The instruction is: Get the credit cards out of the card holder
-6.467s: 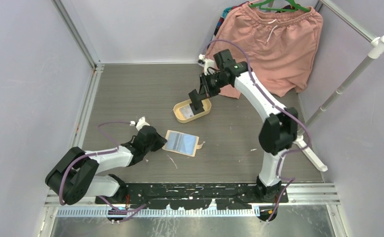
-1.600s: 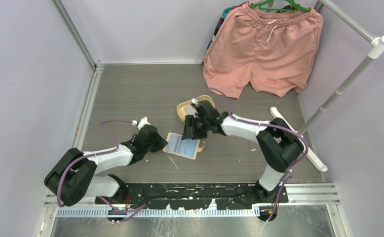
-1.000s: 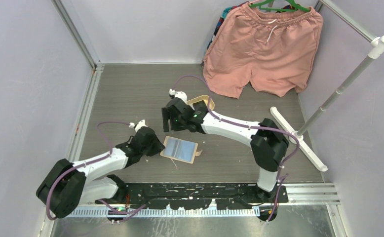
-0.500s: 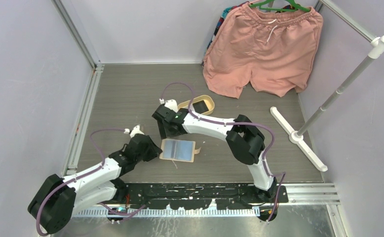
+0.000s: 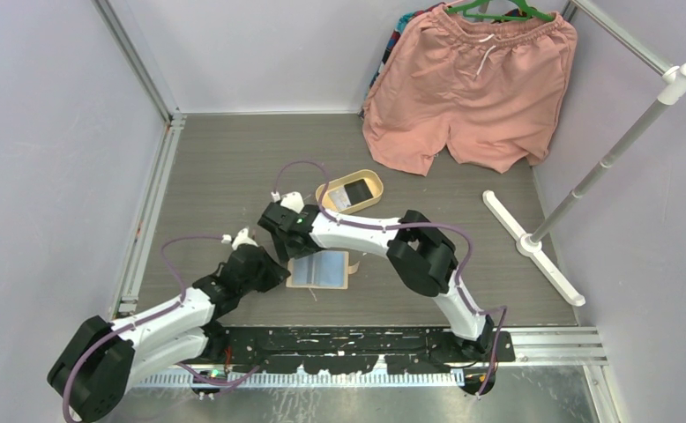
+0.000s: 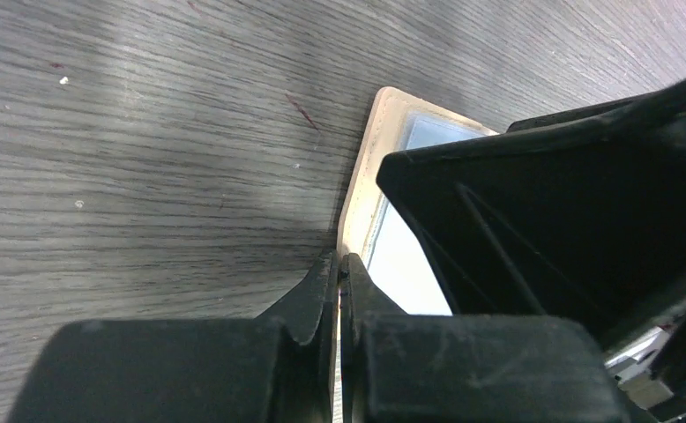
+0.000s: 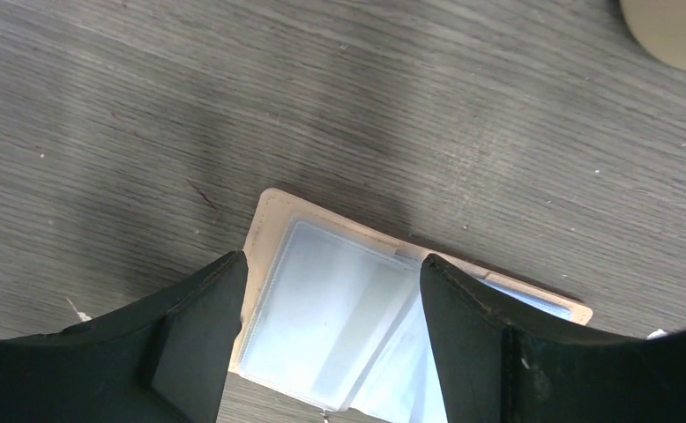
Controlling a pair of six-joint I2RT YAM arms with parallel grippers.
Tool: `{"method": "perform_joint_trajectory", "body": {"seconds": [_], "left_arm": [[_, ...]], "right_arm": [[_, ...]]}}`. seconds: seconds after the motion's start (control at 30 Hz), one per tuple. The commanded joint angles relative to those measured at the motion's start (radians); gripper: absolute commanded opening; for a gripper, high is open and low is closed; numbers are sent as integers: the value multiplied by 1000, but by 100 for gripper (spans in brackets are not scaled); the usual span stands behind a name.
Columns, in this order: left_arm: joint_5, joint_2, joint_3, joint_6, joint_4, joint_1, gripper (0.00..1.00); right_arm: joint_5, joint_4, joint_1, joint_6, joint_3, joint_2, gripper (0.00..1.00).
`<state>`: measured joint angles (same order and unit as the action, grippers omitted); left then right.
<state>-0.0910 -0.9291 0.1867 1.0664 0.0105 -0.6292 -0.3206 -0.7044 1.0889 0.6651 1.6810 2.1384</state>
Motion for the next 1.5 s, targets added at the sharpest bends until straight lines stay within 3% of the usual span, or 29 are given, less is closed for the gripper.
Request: {"method": "perform_joint_trajectory", "body": {"seconds": [0.0,0.27,0.63,0.9,1.47], "left_arm": [[6,20,-23,-15,-67,-3,0],[-27,63,-21,-14,-121,-3,0],[-60,37,-4,-15,-155,-3,0],[-84,22,-5,-8,-161,-4,0],[-142,37,26,-8,-194,-3,0]], "right_arm": [[-27,-37,10,21,67,13,77],[-79,-111,35,1,54,38,77],[-198,-154,40,23,-142,-61,77],[-181,-144,45,42,-254,-187,77],[1,83,45,9,-337,-336,77]]}}
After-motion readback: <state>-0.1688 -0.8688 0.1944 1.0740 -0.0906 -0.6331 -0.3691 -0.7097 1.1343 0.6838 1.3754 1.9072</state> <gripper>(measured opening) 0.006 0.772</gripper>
